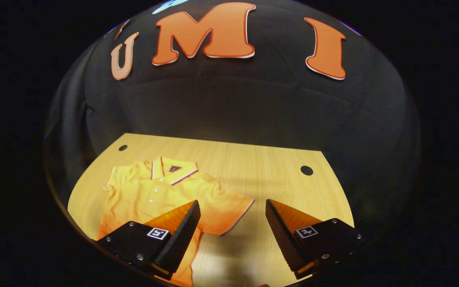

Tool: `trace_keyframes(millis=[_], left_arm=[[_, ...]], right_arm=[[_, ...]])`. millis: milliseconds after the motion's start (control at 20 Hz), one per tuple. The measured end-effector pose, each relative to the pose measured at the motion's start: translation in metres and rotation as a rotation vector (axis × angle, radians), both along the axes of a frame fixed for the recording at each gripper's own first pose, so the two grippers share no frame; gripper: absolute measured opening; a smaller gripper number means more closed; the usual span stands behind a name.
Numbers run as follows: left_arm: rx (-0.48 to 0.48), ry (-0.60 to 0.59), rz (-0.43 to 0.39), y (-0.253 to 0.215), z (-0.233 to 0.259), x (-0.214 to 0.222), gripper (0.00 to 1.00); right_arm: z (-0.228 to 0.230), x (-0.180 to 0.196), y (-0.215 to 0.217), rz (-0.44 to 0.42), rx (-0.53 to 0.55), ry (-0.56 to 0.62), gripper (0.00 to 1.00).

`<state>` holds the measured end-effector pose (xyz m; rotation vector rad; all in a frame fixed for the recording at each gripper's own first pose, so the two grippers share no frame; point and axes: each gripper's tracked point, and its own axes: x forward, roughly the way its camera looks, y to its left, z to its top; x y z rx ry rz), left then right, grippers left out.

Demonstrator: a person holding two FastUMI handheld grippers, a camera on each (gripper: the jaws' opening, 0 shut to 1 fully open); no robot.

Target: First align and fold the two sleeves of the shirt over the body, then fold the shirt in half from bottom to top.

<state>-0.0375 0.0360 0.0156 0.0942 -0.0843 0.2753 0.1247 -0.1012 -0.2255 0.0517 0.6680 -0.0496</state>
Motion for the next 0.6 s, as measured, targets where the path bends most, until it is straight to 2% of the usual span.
trace_keyframes(millis=[300,600], left_arm=[[-0.041,0.07,0.042,0.01,-0.027,0.009,0.97],[-0.07,0.129,0.125,0.027,-0.043,0.007,0.97]], right_arm=[[-0.06,0.024,-0.007,-0.005,0.069,0.251,0.99],[-0.122,0.037,0.005,-0.003,0.12,0.507,0.85]])
